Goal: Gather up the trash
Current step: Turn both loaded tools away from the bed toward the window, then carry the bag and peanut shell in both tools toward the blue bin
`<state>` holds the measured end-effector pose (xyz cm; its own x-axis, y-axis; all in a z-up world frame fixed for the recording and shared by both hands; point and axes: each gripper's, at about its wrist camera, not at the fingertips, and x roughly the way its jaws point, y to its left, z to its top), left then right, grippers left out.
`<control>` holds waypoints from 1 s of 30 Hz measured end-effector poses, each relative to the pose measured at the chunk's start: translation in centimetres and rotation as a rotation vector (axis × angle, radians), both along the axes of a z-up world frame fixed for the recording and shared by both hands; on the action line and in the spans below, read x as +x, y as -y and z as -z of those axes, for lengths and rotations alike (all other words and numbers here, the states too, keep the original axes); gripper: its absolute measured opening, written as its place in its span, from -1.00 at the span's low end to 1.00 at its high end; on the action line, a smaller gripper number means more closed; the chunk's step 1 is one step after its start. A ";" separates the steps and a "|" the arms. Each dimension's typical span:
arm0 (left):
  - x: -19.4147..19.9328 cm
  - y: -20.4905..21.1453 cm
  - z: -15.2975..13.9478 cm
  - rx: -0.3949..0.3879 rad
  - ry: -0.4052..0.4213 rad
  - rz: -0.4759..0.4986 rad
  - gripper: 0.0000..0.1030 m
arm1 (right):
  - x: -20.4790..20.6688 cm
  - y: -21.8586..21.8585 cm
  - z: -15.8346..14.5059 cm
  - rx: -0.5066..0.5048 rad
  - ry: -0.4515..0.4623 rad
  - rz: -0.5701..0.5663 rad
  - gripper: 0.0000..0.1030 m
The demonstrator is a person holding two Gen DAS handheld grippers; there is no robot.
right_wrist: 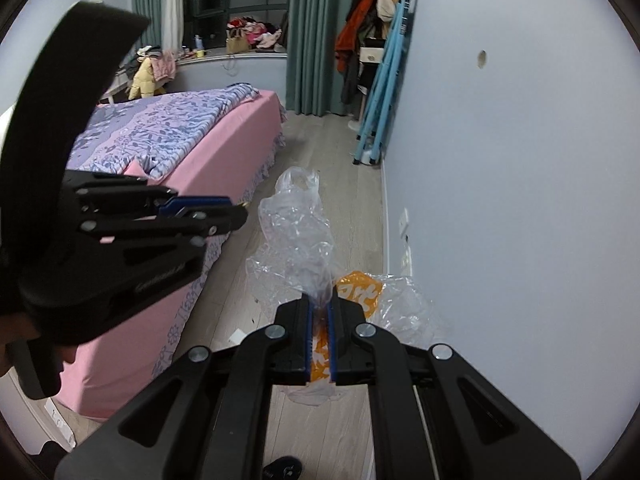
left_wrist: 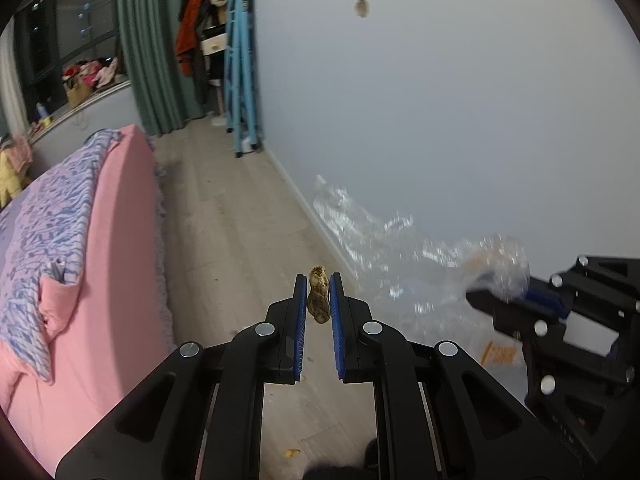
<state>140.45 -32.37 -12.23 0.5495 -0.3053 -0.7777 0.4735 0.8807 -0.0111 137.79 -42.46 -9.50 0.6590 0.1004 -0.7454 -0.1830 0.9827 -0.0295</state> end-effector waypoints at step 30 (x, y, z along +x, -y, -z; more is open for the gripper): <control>48.4 -5.5 1.4 -0.061 0.035 -0.267 -0.80 | 51.5 -6.0 0.2 0.011 0.047 -0.257 -0.86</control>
<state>188.87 -26.88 -13.64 0.6431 -0.1916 -0.7414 0.2254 0.9727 -0.0558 189.33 -36.45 -9.65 0.6444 0.2772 -0.7127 -0.4256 0.9043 -0.0331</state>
